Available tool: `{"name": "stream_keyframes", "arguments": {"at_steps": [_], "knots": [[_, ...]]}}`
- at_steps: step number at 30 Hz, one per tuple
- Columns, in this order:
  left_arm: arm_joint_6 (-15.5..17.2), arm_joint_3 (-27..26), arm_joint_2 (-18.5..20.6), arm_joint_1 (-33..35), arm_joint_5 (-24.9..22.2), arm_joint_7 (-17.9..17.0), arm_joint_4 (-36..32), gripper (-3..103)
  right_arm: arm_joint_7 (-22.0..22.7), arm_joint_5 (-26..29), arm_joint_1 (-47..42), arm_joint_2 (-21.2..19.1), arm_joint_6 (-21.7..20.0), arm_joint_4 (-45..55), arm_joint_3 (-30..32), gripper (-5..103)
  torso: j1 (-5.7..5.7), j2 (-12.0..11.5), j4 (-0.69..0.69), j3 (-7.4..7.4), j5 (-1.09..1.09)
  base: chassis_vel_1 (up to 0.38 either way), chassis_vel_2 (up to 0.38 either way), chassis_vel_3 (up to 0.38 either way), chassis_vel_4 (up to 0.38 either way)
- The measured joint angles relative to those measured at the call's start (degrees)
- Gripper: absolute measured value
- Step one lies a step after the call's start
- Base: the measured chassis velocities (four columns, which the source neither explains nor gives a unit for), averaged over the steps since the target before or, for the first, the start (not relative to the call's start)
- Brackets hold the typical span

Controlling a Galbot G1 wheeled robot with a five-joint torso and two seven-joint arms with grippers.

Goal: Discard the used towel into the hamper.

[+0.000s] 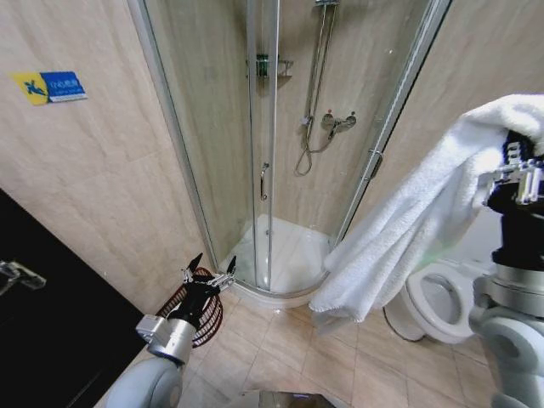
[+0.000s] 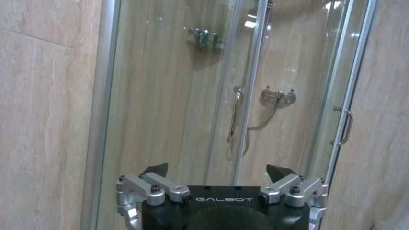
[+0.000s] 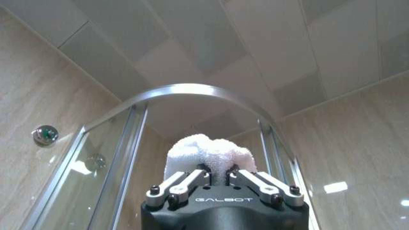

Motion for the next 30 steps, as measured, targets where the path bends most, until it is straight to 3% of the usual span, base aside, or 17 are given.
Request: {"name": "stream_keyframes", "arguments": {"at_steps": [19, 24, 30], "knots": [[0.0, 0.0, 0.0, 0.0, 0.0, 0.0, 0.0, 100, -1.1, -0.3, -0.1, 0.0, 0.6, 0.0, -0.4, 12, -3.9, -8.4, 0.0, -4.5, 0.0, 0.0, 0.0, 0.0, 0.0], [0.0, 0.0, 0.0, 0.0, 0.0, 0.0, 0.0, 100, -1.4, -0.5, 0.1, 0.0, 0.6, 0.0, -0.5, 12, -4.62, -9.9, 0.0, -5.34, 0.01, 0.0, 0.0, 0.0, 0.0], [0.0, 0.0, 0.0, 0.0, 0.0, 0.0, 0.0, 100, -1.4, -0.5, 0.3, 0.0, 0.6, 0.0, -0.6, 12, -4.74, -10.2, 0.0, -5.5, 0.01, 0.0, 0.0, 0.0, 0.0]]}}
